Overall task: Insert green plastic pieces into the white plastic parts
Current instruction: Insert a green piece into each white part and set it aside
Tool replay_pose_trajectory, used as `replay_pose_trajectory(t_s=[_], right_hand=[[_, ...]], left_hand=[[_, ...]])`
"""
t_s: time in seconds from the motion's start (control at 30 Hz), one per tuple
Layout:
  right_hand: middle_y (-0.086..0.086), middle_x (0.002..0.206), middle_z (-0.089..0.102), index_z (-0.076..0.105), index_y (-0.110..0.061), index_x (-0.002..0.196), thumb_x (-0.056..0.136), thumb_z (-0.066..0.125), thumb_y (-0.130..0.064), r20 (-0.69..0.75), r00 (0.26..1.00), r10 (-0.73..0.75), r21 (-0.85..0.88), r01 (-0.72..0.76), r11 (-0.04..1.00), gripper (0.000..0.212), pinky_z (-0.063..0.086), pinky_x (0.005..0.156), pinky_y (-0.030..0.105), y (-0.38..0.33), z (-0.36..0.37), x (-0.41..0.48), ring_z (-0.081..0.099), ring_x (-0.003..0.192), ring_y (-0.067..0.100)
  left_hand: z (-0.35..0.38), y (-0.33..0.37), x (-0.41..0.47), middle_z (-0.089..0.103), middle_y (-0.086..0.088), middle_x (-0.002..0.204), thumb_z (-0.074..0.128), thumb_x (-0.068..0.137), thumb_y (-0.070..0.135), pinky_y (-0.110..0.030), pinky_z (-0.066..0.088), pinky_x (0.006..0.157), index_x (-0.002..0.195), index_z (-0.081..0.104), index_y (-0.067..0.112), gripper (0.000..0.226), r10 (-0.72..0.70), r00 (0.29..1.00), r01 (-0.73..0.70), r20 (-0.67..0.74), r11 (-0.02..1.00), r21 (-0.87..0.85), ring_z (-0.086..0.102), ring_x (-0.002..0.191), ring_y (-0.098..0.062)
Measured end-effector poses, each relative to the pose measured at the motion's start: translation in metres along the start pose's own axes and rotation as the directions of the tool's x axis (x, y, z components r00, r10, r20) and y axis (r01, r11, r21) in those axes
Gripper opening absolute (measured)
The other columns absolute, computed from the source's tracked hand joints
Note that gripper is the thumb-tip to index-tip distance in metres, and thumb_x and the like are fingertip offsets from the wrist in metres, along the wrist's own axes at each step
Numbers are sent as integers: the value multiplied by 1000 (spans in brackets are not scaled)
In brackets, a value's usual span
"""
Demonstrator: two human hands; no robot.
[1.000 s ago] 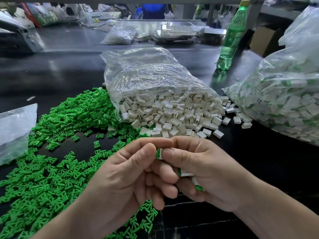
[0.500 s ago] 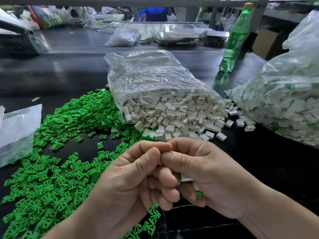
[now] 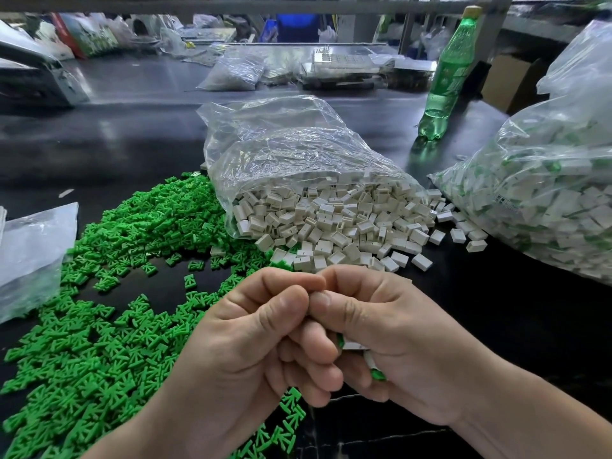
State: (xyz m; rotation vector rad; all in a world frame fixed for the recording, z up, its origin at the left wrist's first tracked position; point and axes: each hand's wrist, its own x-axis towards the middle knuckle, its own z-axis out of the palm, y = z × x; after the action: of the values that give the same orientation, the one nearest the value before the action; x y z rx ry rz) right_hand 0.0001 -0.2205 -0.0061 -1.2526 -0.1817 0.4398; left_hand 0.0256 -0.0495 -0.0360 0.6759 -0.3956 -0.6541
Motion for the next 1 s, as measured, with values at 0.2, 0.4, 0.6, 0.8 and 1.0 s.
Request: replay_pose_trajectory(t_s=[0.2,0.4,0.6,0.8,1.0], right_hand=[[1,62,64,69,-21,85,93,64,-28,14,999,-36,27,35,999,11,34,33,14,0,3,0,55,43,9],[-1,61,64,62,-4,97,94,63,-28,9,1000,-23,32,23,999,24,32,33,16,3,1,1,56,44,9],[-1,63,63,64,-11,90,96,65,-26,70,997,-41,143,30,989,16,29,34,16,6,-8,4,55,42,4],[9,76,61,54,-8,90,84,67,-17,172,971,-169,591,36,806,17,41,33,17,-4,-26,10,59,47,11],[5,78,59,61,-12,78,87,69,-22,46,998,-50,426,26,905,15,38,31,16,-1,-29,13,53,43,7]], left_hand=[[4,1,-3,72,-17,72,63,95,14,-33,59,52,109,66,7,16,38,999,-37,-13,998,51,73,62,-27],[10,1,-1,70,-14,66,69,90,20,-32,58,49,106,68,8,20,76,995,-70,-62,993,97,71,55,-24],[9,7,2,68,-17,67,66,92,27,-31,56,50,110,65,6,28,117,986,-82,-117,960,267,69,54,-28],[-12,23,-4,73,-1,78,56,90,42,-25,58,57,100,68,31,19,474,821,104,-319,425,899,70,69,-13],[-18,8,5,64,6,124,49,94,51,-31,47,89,134,59,28,47,282,957,115,68,-585,803,56,110,-15]])
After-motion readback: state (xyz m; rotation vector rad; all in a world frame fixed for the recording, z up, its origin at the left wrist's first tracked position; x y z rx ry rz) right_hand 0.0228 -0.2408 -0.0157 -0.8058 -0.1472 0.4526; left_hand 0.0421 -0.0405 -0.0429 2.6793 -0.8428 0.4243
